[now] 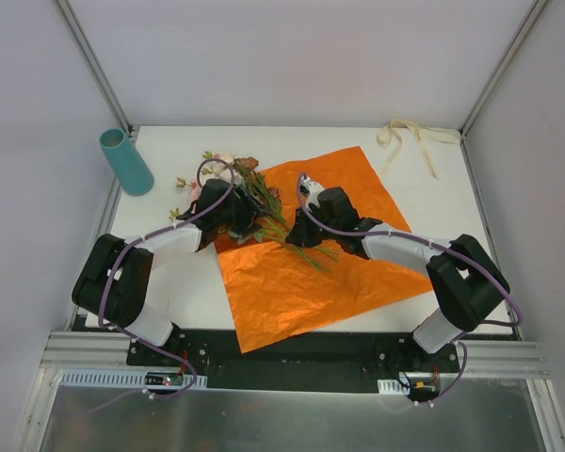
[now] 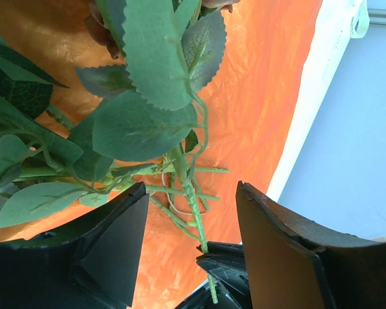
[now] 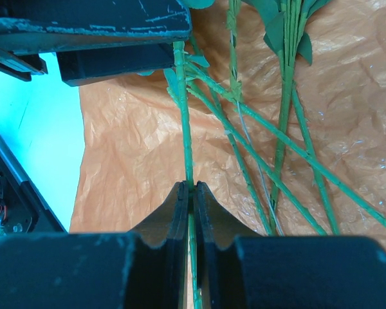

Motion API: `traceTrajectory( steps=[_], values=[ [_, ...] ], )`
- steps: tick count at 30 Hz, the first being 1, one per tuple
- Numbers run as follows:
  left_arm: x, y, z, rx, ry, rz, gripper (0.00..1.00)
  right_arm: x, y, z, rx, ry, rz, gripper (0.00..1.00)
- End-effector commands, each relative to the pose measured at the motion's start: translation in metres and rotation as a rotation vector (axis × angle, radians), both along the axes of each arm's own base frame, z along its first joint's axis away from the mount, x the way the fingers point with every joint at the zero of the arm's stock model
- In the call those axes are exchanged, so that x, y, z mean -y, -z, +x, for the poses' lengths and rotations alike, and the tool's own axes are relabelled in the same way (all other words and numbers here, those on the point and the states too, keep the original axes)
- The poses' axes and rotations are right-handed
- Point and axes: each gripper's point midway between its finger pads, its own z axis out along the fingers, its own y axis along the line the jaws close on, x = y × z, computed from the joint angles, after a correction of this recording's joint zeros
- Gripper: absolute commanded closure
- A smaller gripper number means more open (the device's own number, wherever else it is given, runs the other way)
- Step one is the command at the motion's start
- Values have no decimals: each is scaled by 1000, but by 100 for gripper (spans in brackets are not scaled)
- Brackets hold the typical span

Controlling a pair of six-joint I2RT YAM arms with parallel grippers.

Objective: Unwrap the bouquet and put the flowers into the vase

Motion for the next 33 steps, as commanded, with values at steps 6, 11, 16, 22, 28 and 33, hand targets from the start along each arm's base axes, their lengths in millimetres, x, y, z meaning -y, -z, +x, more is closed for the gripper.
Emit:
traceTrajectory(
  steps=[6,11,16,22,28,33],
  values=[
    [3,-17,23,48,-43,-17,49,-14,-42,-3,70,-15,108,100],
    [5,-15,29,51,-50,-15,57,-19,-40,-7,55,-31,114,100],
    [4,-16,30,57,-58,-21,74,-22,-36,-11,48,-35,108,100],
    [6,-35,28,138,-3,-5,100,-22,-33,-11,22,-1,109,98],
    [7,-71,24,270,82,59,100,-21,-59,-12,31,49,180,70],
    [-7,-116,23,414,116,194,100,-8,-92,-15,87,117,226,37]
  ],
)
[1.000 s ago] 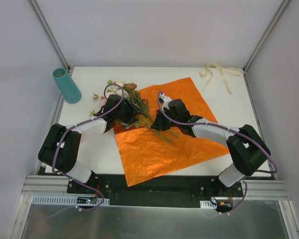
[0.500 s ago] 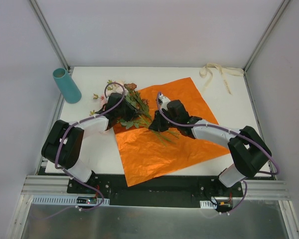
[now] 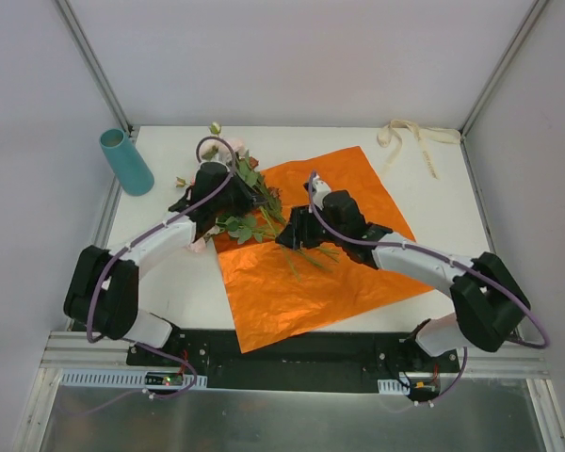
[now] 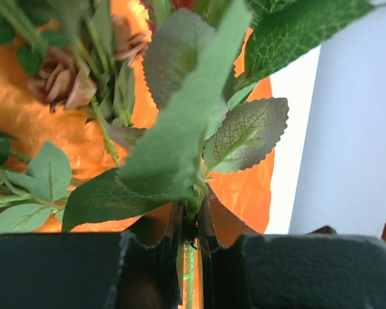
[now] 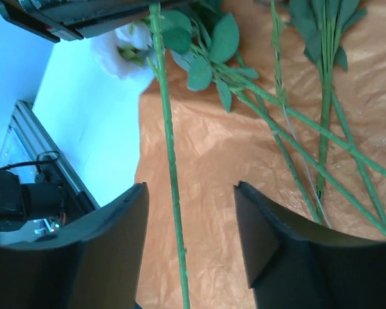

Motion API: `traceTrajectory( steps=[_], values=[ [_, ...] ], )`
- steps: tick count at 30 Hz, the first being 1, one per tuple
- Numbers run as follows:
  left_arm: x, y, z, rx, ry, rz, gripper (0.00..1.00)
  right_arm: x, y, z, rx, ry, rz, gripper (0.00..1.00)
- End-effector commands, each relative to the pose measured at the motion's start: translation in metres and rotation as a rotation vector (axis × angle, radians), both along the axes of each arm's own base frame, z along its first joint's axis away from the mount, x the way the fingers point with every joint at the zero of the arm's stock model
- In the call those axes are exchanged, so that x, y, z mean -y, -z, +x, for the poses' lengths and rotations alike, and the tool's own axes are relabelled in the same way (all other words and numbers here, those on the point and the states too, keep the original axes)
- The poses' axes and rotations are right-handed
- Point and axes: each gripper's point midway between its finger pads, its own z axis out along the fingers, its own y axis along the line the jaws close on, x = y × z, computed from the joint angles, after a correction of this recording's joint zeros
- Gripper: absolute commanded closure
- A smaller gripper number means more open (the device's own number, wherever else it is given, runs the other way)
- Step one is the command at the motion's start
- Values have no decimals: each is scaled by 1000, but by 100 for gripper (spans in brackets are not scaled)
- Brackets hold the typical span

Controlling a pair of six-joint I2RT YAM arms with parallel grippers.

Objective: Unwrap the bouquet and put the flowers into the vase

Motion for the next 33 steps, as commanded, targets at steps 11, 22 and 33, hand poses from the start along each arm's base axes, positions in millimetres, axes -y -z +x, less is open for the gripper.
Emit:
traceTrajectory(
  steps=[11,22,33],
  values=[
    [-115,-216,43,764,-185,756,100,43,-113,-20,228,142,156,0],
    [-264,-374,90,1046,-642,972,100,55,-152,-53,255,81,207,0],
    [-343,-407,109,1102,-832,1072,100,57,-171,-61,288,49,236,0]
  ],
)
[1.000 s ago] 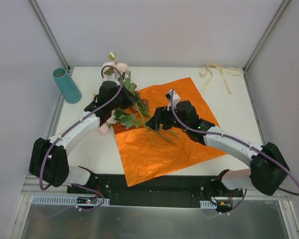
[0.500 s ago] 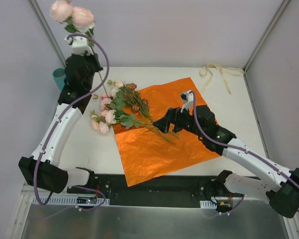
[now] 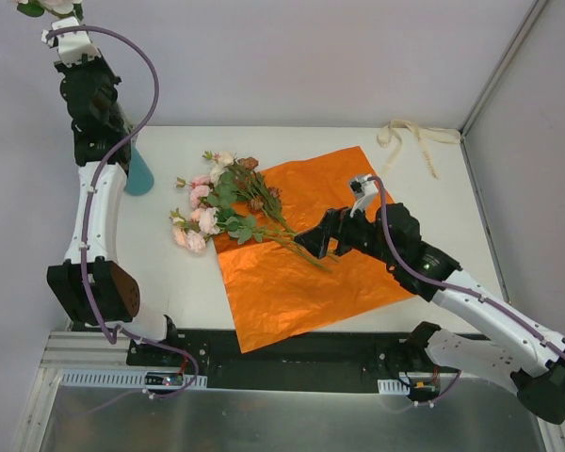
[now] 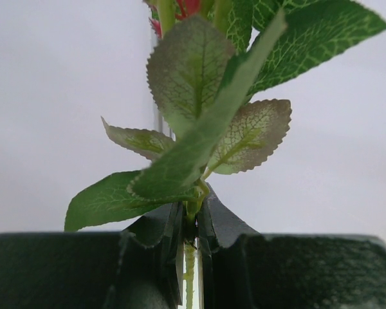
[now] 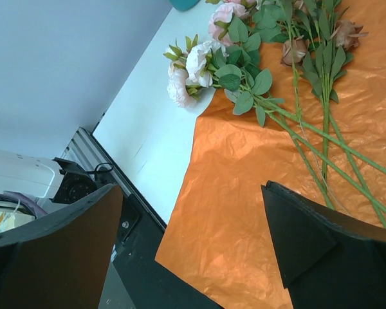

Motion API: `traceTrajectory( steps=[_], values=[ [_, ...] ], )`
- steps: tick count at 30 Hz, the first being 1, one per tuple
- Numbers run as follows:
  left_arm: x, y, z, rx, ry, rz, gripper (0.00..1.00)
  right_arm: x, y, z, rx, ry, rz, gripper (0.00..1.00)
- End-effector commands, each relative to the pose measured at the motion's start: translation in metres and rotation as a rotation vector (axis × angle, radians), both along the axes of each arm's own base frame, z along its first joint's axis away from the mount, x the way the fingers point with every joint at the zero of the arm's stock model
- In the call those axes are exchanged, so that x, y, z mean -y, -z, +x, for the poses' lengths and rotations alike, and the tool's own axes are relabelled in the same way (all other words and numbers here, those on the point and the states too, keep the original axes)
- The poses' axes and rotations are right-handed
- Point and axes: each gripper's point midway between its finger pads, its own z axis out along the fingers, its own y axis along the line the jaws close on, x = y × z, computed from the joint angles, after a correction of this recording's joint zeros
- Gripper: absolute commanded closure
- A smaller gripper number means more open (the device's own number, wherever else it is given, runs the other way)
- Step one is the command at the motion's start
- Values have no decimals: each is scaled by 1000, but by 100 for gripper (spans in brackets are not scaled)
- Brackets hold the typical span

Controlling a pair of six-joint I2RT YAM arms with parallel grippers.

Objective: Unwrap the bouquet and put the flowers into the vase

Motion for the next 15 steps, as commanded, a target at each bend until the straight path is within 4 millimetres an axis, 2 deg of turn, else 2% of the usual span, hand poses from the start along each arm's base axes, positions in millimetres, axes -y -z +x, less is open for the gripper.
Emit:
traceTrajectory(
  steps=[1,5,10,12,15],
  values=[
    [-16,-45,-7,141,-35,54,100,-1,-38,-6,78,-36,47,0],
    [-41,-35,-1,131,-86,49,100,2,-41,-7,102,-38,41,1],
    [-53,-28,13,139,-73,57,100,4,-42,-9,124,-43,39,1],
    [-54,-15,22,114,-70,63,100,5,-40,-9,139,-52,26,0],
    [-59,14,36,78,-81,37,100,5,-30,-4,141,-36,-5,0]
  ],
)
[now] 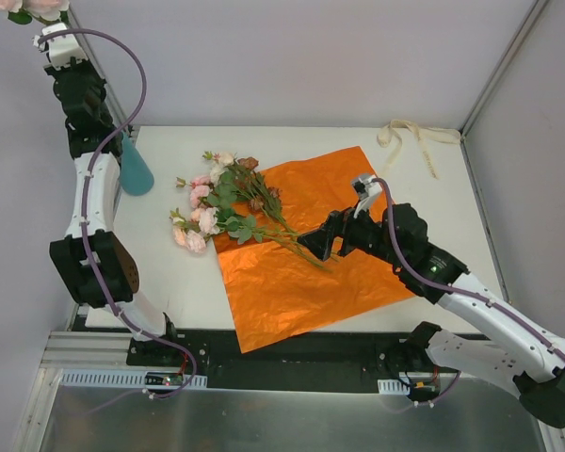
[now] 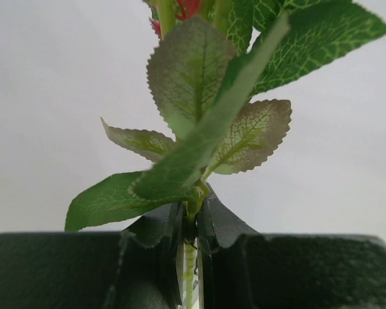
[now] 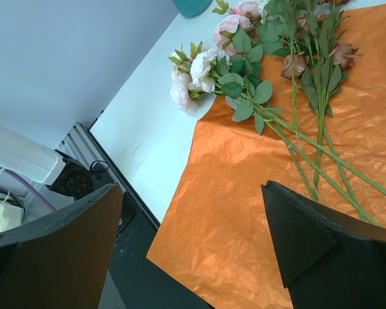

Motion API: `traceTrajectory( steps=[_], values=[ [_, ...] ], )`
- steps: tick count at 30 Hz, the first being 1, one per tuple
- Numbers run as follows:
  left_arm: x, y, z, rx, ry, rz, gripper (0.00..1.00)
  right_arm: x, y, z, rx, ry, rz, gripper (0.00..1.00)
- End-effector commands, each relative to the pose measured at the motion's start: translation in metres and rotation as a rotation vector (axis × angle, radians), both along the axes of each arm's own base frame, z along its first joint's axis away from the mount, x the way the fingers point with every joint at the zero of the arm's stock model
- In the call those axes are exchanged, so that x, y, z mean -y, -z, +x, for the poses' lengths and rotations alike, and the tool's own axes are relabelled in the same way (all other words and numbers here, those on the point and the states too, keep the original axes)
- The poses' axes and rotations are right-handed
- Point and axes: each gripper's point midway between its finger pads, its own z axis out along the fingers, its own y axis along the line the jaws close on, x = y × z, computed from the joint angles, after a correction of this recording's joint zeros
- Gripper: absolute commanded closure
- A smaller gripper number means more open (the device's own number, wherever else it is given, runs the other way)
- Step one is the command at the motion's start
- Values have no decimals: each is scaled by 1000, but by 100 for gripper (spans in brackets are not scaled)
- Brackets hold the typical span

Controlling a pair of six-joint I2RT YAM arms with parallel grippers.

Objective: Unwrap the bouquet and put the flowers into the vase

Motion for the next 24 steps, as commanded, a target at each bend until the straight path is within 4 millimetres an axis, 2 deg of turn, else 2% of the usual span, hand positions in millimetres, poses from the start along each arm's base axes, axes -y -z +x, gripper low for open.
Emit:
traceTrajectory(
  steps=[1,4,6,9,12,18,20,24],
  values=[
    [2,-1,10,56,19,17,100,1,-15,4,70,7,3,0],
    [-4,27,20,-3,-3,11,100,3,-14,5,70,20,1,0],
    [-12,37,19,-16,-42,-22,100,4,-15,4,71,16,2,0],
    [-16,50,16,-100,-29,-81,90,8,-17,4,76,32,-5,0],
    [-9,67,13,-173,-1,-114,85,9,-20,5,79,43,0,0],
    [-7,92,-8,-300,-28,-187,75,13,-23,8,42,92,16,1],
    [-5,97,-18,-334,-31,-215,64,15,-25,6,32,99,31,0],
    [6,95,-39,-364,-7,-258,53,17,-26,5,10,112,38,1]
  ],
)
